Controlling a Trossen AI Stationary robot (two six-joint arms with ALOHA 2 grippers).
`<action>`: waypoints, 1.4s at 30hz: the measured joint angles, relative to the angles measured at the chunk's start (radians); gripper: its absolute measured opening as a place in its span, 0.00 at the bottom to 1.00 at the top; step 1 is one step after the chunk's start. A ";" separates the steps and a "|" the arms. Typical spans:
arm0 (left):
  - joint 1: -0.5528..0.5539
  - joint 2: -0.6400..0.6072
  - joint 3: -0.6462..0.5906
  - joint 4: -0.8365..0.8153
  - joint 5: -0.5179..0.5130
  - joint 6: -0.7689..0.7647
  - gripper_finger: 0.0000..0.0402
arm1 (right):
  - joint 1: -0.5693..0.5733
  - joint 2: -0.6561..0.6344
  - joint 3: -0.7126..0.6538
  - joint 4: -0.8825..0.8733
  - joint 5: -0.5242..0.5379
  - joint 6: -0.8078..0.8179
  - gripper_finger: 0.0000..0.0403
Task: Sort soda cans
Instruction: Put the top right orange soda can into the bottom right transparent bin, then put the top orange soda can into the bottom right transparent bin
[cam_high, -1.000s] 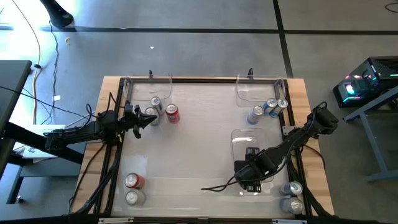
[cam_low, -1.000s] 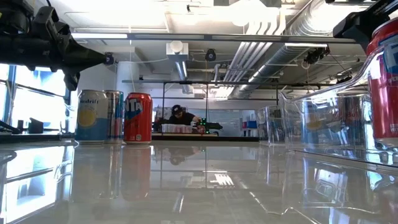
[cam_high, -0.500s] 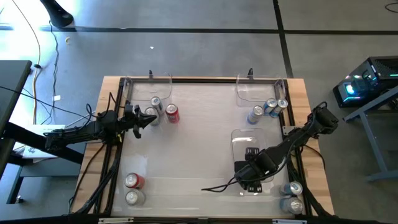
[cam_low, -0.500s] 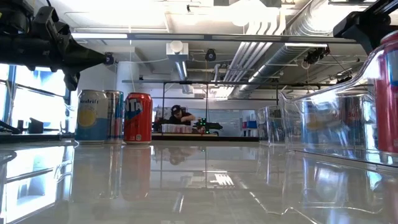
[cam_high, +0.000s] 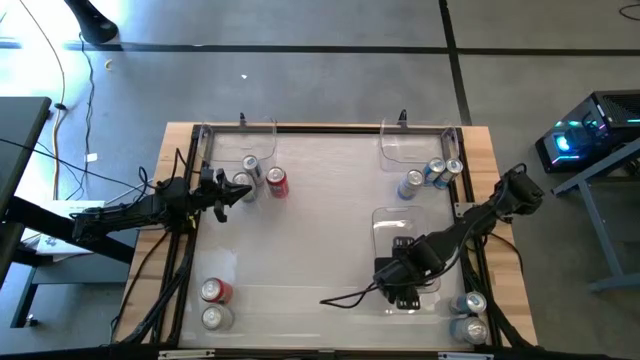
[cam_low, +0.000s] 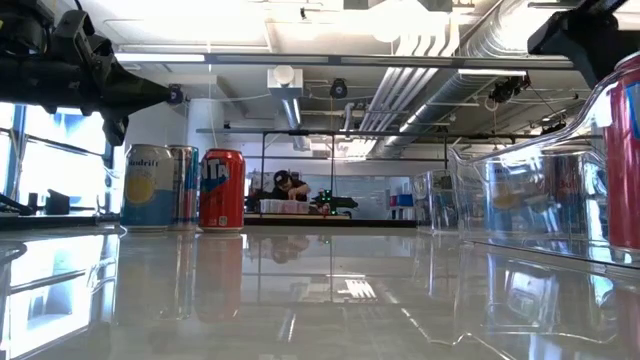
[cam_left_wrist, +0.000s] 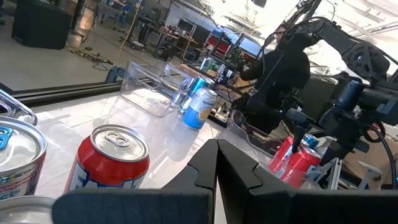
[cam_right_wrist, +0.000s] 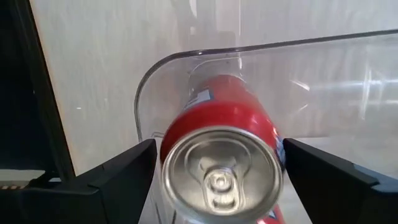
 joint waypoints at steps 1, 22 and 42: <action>0.000 0.000 0.000 0.000 0.000 0.000 0.00 | -0.002 0.000 0.015 -0.018 0.001 -0.005 0.84; 0.000 0.000 0.000 -0.001 0.001 0.000 0.00 | 0.086 -0.215 0.324 -0.363 0.689 -0.047 0.84; -0.009 0.035 0.000 0.308 -0.007 -0.173 0.00 | 0.210 -0.501 -0.409 0.961 0.753 -0.343 0.84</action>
